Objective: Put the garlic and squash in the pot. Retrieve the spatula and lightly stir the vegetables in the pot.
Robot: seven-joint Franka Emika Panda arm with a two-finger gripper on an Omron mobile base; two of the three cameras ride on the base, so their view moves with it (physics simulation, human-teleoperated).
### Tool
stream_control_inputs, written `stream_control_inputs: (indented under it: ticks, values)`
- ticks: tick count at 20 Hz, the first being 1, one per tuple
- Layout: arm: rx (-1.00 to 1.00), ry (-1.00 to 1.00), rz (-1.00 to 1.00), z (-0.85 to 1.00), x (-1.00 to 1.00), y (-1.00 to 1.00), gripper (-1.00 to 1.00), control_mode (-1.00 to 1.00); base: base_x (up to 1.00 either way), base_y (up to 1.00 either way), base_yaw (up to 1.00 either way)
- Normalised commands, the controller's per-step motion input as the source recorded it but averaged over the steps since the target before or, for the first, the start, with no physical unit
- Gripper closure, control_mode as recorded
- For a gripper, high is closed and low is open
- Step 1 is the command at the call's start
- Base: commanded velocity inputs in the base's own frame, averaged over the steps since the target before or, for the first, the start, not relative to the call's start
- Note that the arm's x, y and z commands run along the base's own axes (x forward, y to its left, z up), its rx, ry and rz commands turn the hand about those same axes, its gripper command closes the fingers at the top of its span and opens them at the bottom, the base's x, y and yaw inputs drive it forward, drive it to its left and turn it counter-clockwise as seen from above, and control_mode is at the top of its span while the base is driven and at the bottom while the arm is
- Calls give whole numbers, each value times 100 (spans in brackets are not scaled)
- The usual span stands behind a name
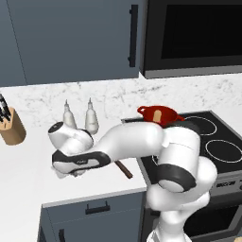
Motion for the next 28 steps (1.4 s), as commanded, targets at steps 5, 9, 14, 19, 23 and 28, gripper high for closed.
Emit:
stream_control_inputs:
  ticks: [5, 9, 14, 19, 23, 28]
  values:
    - [13, -17, 0, 58, -52, -85, 100, -100, 0, 0, 0]
    - [15, -26, 0, 9, -21, -100, 100, -100, 0, 0, 0]
    - [13, -19, 0, 22, 0, -100, 100, -100, 0, 0, 0]
    - [8, -17, -1, 43, 7, -100, 100, -100, 0, 0, 0]
    - [6, -16, -2, 45, 16, -100, 100, -100, 0, 0, 0]
    - [7, -16, -1, 60, 27, -88, 100, -100, 0, 0, 0]
